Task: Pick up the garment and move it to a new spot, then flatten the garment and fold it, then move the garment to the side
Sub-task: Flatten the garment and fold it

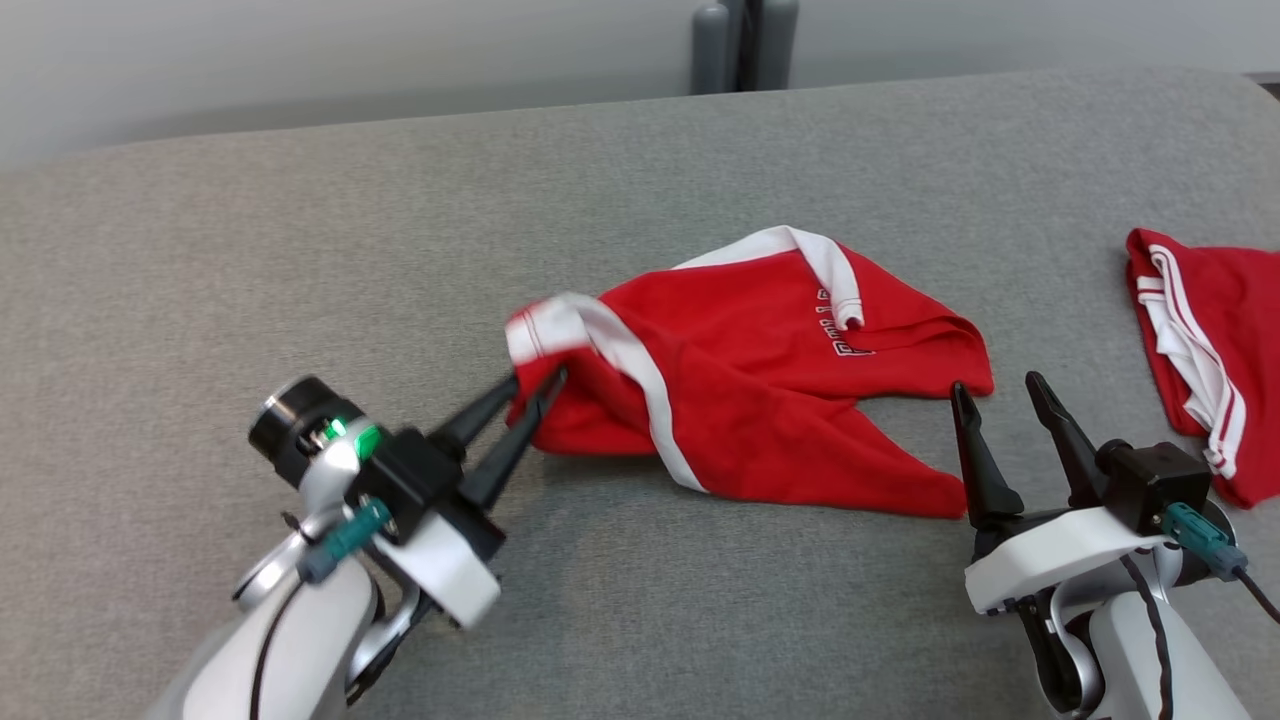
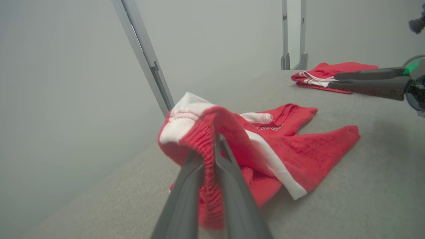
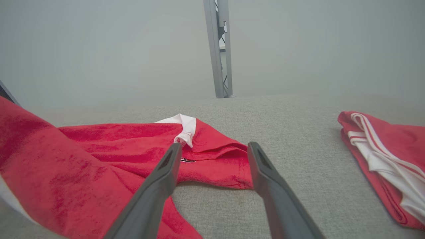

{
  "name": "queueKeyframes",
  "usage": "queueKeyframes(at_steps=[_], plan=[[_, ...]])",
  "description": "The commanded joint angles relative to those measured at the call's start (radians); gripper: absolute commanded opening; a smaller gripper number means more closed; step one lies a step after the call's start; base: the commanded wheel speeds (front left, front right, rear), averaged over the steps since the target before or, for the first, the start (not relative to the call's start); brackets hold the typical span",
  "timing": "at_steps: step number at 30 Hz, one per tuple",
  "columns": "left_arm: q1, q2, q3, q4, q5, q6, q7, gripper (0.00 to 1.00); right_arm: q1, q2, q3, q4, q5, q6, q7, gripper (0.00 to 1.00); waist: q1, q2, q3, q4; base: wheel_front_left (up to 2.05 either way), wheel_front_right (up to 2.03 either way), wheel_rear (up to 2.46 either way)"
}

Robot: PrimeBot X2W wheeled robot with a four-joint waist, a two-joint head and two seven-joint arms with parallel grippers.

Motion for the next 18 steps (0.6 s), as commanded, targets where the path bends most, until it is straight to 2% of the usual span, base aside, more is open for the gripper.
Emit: queueKeyframes(at_steps=[1, 2, 3, 4, 5, 13, 15, 18], plan=[[0.02, 0.031, -0.032, -0.021, 0.025, -0.002, -0.003, 0.21, 0.009, -0.008, -0.002, 0.004, -0.005, 0.0, -0.006, 1.0, 0.0, 0.0, -0.013, 0.023, 0.0, 0.0, 0.0], [0.031, 0.047, -0.055, -0.032, 0.034, -0.002, -0.003, 0.29, 0.01, -0.008, -0.003, 0.007, -0.005, 0.0, -0.006, 1.0, 0.0, 0.0, -0.016, 0.031, 0.0, 0.0, 0.0], [0.042, 0.061, -0.079, -0.036, 0.041, -0.002, -0.003, 0.41, 0.011, -0.008, -0.004, 0.011, -0.003, 0.0, -0.006, 1.0, 0.0, 0.0, -0.02, 0.039, 0.0, 0.0, 0.0], [0.048, 0.074, -0.099, -0.04, 0.049, -0.002, -0.003, 0.62, 0.011, -0.008, -0.004, 0.015, -0.003, 0.0, -0.006, 1.0, 0.0, 0.0, -0.024, 0.047, 0.0, 0.0, 0.0], [0.053, 0.085, -0.12, -0.043, 0.054, -0.002, -0.003, 1.0, 0.011, -0.008, -0.001, 0.018, -0.002, 0.0, -0.006, 1.0, 0.0, 0.0, -0.027, 0.053, 0.0, 0.0, 0.0], [0.078, 0.153, -0.22, -0.067, 0.086, -0.002, -0.003, 1.0, 0.014, -0.008, 0.0, 0.034, -0.002, 0.0, -0.002, 1.0, 0.0, 0.0, -0.053, 0.089, 0.0, 0.0, 0.0], [0.087, 0.154, -0.189, -0.071, 0.067, -0.002, -0.003, 1.0, 0.016, -0.008, 0.001, 0.038, -0.002, 0.0, -0.003, 1.0, 0.0, 0.0, -0.059, 0.097, 0.0, 0.0, 0.0], [0.112, 0.127, -0.093, -0.087, 0.025, 0.026, -0.003, 1.0, 0.019, -0.007, 0.001, 0.04, -0.002, 0.0, -0.003, 1.0, 0.0, 0.0, -0.067, 0.104, 0.0, 0.0, 0.0]])
